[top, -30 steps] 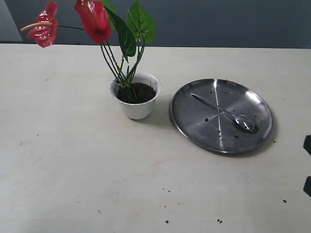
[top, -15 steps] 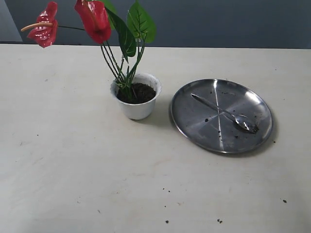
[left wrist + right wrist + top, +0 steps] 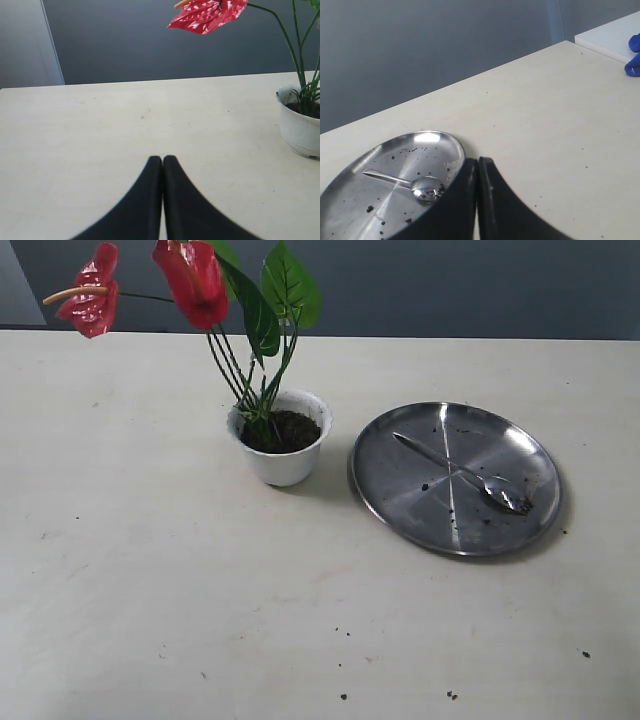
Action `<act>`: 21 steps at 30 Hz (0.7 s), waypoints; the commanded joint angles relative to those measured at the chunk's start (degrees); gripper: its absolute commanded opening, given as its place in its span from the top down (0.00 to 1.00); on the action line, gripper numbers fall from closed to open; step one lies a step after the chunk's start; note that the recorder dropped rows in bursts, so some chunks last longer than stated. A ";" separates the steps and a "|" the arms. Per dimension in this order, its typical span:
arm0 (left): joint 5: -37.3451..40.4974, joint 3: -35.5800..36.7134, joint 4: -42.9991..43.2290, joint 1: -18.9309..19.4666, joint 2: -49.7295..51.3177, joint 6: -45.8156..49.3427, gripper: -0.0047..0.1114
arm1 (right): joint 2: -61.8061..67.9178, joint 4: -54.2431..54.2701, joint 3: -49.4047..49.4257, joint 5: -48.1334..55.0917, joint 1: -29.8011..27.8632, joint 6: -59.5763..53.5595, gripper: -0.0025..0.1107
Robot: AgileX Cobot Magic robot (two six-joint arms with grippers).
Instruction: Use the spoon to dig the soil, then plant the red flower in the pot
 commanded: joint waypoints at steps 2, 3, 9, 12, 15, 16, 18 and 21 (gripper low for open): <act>-0.73 -0.15 0.02 -0.25 0.30 -0.05 0.95 | -0.25 -0.10 0.14 -0.40 -0.31 -0.19 0.97; -0.73 -0.15 0.02 -0.25 0.30 -0.05 0.95 | -0.25 0.11 0.14 -0.40 -0.31 -0.19 0.97; -0.73 -0.15 0.02 -0.25 0.30 -0.05 0.95 | -0.25 0.11 0.14 -0.40 -0.31 -0.19 0.97; -0.73 -0.15 0.02 -0.25 0.30 -0.05 0.95 | -0.25 0.11 0.14 -0.40 -0.31 -0.19 0.97; -0.73 -0.15 0.02 -0.25 0.30 -0.05 0.95 | -0.25 0.11 0.14 -0.40 -0.31 -0.19 0.97; -0.73 -0.15 0.02 -0.25 0.30 -0.05 0.95 | -0.25 0.11 0.14 -0.40 -0.31 -0.19 0.97; -0.73 -0.15 0.02 -0.25 0.30 -0.05 0.95 | -0.25 0.11 0.14 -0.40 -0.31 -0.19 0.97; -0.73 -0.15 0.02 -0.25 0.30 -0.05 0.95 | -0.25 0.11 0.14 -0.40 -0.31 -0.19 0.97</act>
